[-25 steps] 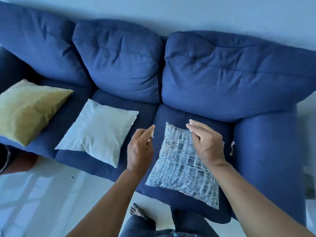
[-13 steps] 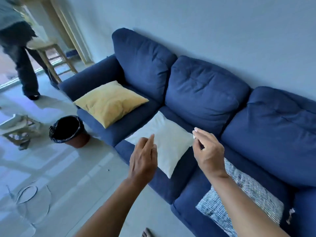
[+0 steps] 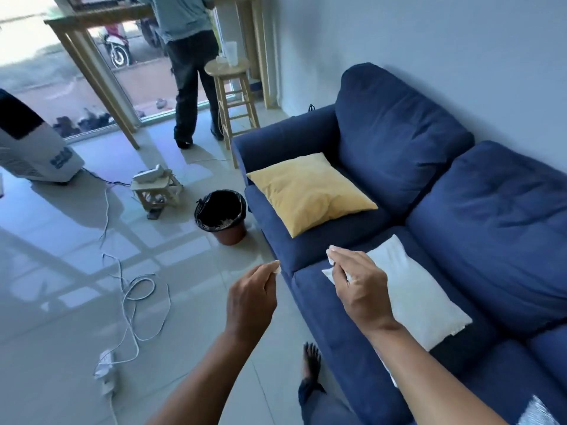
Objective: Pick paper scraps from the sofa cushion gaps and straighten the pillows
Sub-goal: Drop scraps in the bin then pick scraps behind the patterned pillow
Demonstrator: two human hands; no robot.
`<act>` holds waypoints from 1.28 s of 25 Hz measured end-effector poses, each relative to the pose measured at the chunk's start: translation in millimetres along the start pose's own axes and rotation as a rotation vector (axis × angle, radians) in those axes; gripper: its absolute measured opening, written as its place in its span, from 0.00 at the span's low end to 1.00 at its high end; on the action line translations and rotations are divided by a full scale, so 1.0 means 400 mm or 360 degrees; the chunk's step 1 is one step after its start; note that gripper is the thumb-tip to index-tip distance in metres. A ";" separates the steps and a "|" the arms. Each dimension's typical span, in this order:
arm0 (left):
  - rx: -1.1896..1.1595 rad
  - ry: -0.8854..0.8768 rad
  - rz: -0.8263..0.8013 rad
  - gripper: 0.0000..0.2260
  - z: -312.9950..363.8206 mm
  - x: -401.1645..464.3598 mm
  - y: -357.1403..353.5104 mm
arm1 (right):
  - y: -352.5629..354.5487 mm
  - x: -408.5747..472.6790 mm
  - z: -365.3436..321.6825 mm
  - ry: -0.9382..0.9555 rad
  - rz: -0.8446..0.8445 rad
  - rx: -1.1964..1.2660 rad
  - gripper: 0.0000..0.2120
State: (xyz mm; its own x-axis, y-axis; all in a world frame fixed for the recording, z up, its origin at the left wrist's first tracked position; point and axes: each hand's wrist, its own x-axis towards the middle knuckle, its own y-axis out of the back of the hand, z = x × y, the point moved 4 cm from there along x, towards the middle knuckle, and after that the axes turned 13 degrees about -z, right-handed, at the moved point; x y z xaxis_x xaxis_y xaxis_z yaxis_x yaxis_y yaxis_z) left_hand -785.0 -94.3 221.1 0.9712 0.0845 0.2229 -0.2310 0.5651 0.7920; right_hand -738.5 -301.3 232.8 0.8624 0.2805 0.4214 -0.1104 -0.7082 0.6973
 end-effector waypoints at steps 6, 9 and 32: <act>0.0180 0.0213 0.0102 0.13 -0.158 0.189 0.084 | -0.208 0.297 -0.019 0.0155 -0.0137 0.0186 0.14; 0.0168 0.0275 0.0142 0.12 -0.206 0.299 0.106 | -0.273 0.430 -0.013 0.0257 -0.0226 0.0218 0.14; 0.0157 0.0584 0.0062 0.12 -0.952 1.025 0.162 | -1.001 1.198 -0.023 0.0160 -0.0650 0.0178 0.13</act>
State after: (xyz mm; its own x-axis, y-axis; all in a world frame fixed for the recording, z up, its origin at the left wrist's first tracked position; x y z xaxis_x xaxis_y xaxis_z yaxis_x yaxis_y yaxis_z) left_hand -379.3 289.4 147.6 0.9141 0.4024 0.0497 -0.2551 0.4753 0.8420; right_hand -285.4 122.6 160.8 0.7712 0.6101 0.1818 0.2890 -0.5900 0.7539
